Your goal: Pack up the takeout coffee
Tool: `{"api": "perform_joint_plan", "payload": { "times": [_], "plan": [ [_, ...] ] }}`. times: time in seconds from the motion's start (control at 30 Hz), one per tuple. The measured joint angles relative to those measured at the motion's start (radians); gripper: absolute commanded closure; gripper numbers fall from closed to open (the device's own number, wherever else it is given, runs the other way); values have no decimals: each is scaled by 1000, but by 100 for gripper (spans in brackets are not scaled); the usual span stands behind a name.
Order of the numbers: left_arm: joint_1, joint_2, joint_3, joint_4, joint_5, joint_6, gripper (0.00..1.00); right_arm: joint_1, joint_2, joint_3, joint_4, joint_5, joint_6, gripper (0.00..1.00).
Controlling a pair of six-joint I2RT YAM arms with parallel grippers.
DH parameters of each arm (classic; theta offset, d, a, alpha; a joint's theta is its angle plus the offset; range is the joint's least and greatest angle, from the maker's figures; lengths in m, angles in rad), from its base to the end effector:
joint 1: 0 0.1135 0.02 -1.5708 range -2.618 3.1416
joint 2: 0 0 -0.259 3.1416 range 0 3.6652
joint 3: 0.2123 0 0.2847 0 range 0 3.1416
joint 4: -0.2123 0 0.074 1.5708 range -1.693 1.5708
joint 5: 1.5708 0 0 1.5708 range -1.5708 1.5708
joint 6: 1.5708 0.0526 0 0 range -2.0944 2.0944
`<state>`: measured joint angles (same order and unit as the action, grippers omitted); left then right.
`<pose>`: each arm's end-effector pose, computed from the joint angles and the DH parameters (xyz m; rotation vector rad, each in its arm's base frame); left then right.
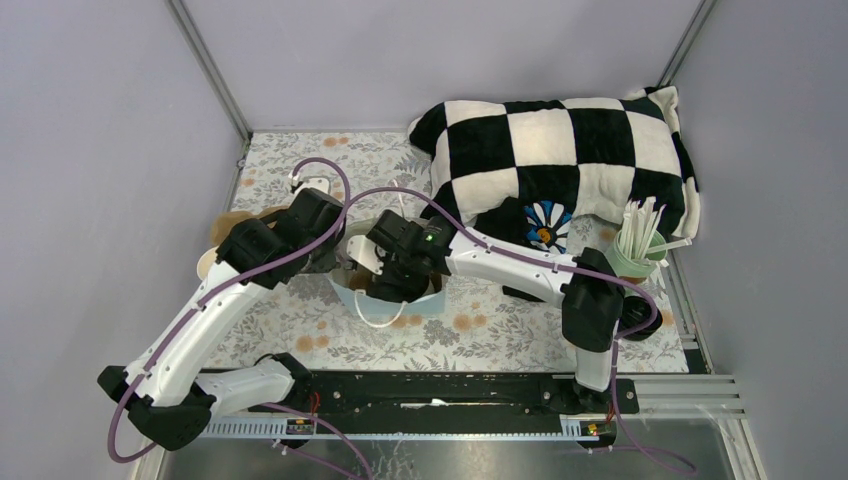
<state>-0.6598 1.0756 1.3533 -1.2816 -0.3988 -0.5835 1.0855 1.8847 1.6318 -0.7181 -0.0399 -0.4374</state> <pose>0.1815 -0.1150 0.3721 -0.0508 2.4608 -0.0132 0.2108 0.4042 0.2438 -1.7840 1.8486 0.3015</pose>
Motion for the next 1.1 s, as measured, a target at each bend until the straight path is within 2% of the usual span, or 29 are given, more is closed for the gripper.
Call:
{"api": "perform_joint_plan", "payload": {
  "times": [0.3, 0.6, 0.87, 1.1],
  "plan": [
    [0, -10, -8, 29, 0, 0, 100, 16, -2, 71, -148, 51, 60, 0],
    [0, -44, -9, 60, -2, -1, 100, 60, -3, 203, -281, 149, 194, 0],
    [0, -92, -56, 117, -10, 10, 100, 112, -30, 215, -294, 222, 305, 0],
    [-3, -125, -120, 253, -7, 39, 100, 175, -223, 145, -174, 242, 384, 0]
  ]
}}
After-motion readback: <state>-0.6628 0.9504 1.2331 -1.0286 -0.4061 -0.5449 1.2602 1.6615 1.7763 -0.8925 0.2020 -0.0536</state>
